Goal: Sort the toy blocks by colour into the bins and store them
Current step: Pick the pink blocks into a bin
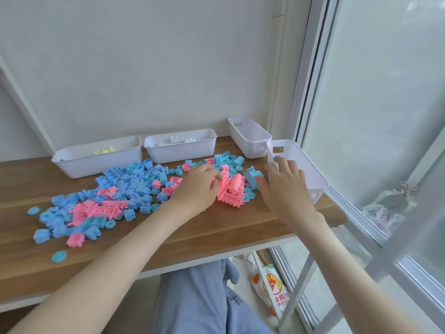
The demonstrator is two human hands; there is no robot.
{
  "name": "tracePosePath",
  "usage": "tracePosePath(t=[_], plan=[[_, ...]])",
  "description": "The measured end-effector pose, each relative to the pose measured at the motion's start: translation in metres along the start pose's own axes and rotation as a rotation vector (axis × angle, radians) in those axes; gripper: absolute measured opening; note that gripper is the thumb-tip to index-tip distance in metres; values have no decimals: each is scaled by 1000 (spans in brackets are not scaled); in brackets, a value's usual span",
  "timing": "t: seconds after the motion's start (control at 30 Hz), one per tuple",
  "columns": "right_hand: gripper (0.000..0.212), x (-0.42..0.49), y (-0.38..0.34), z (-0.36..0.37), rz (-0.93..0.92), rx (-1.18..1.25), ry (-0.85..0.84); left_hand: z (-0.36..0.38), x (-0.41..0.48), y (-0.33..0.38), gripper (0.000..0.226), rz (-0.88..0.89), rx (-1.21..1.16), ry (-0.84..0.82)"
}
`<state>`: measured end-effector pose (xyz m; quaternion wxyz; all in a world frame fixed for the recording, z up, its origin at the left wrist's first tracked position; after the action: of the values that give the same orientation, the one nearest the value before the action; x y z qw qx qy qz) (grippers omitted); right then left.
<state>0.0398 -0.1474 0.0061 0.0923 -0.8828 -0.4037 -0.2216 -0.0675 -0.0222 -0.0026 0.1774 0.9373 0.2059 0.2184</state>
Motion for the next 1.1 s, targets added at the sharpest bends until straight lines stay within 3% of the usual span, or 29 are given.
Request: tracePosePath(t=[0.1, 0.2, 0.4, 0.53, 0.7, 0.8, 0.87, 0.97, 1.1], plan=[[38, -3, -55, 15, -205, 120, -143, -26, -20, -32, 24, -75, 127, 71], [52, -12, -93, 39, -339, 123, -260, -42, -37, -61, 23, -138, 151, 81], [71, -5, -74, 66, -139, 218, -330, -39, -54, -85, 21, -183, 193, 30], [47, 1, -77, 70, -176, 147, -281, -19, -43, -68, 28, -157, 268, 19], [23, 9, -73, 66, -63, 258, -164, -10, -35, -54, 35, -127, 476, 131], [33, 14, -59, 63, 73, 380, -127, 2, -27, -44, 32, -29, 488, 73], [40, 19, -54, 71, 139, 411, -202, 7, -21, -45, 28, 11, 501, 15], [36, 25, -57, 83, 108, 334, -308, 10, -14, -54, 20, 16, 490, -42], [34, 31, -59, 84, 93, 344, -302, 8, -9, -63, 17, -2, 443, -63]])
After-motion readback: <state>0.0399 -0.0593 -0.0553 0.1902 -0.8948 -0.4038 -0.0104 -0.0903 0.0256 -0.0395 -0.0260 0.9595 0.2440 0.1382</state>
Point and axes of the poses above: each hand's wrist, its own x-axis towards the middle knuckle, its own z-axis out of the palm, y = z × x, the point moved 10 cm from there along x, towards the middle knuckle, and after that the axes turned 7 degrees about -x, right-handed, at the moved point
